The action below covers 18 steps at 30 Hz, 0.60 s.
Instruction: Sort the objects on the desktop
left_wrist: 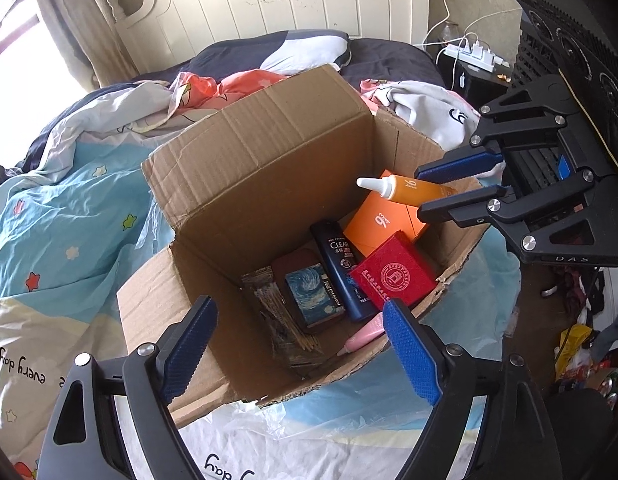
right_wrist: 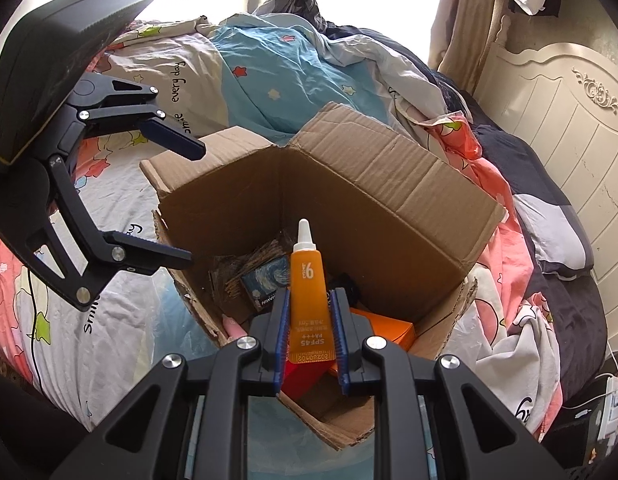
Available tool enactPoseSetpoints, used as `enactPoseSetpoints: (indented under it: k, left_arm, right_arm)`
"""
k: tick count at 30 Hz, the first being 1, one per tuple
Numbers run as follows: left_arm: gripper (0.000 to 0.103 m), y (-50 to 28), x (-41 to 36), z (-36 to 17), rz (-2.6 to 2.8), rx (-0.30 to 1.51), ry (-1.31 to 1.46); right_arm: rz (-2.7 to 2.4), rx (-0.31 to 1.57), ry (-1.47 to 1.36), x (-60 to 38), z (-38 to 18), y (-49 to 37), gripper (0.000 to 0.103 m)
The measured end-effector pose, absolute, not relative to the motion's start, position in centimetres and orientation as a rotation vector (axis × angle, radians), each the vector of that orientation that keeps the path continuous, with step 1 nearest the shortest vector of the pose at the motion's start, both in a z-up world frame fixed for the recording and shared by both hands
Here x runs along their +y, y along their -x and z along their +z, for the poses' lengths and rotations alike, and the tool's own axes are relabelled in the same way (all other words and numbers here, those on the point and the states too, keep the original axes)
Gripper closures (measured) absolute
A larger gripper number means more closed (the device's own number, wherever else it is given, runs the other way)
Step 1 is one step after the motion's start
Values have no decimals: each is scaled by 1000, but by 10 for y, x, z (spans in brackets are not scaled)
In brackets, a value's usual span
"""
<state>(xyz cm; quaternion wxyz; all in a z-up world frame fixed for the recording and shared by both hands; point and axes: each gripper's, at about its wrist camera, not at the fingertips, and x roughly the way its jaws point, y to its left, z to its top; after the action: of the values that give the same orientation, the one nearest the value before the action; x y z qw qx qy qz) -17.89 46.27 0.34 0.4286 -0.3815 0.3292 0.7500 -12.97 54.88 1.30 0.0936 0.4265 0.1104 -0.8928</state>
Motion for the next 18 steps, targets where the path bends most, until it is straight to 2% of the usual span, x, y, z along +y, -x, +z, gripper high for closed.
enactPoseSetpoints:
  k: [1,3,5,6,8,14,18]
  left_arm:
    - [10,178,462,5,1877,824,946]
    - [7,178,460,7,1890,821,940]
    - [7,178,458,8,1897,819,943]
    - [6,178,457,9,1899,821,946]
    - [6,177,455,10,1901,824,950]
    - [2,171,449,15,1916,833,957]
    - [1,166,441,16,1921,837,980]
  right_arm:
    - [-2656,326,-1269,549,13,130,83]
    - [-2672,327,-1292,550,14,131,76]
    - [-2693,337,-1291,551,15,130,57]
    - [-2707,345,-1286,551,16,129,53]
    - [-2732,352,-1279,551,19,129,39]
    - [-2775,331,-1264,548,29,126,24]
    - [-2747,289,-1312,543,30,125,24]
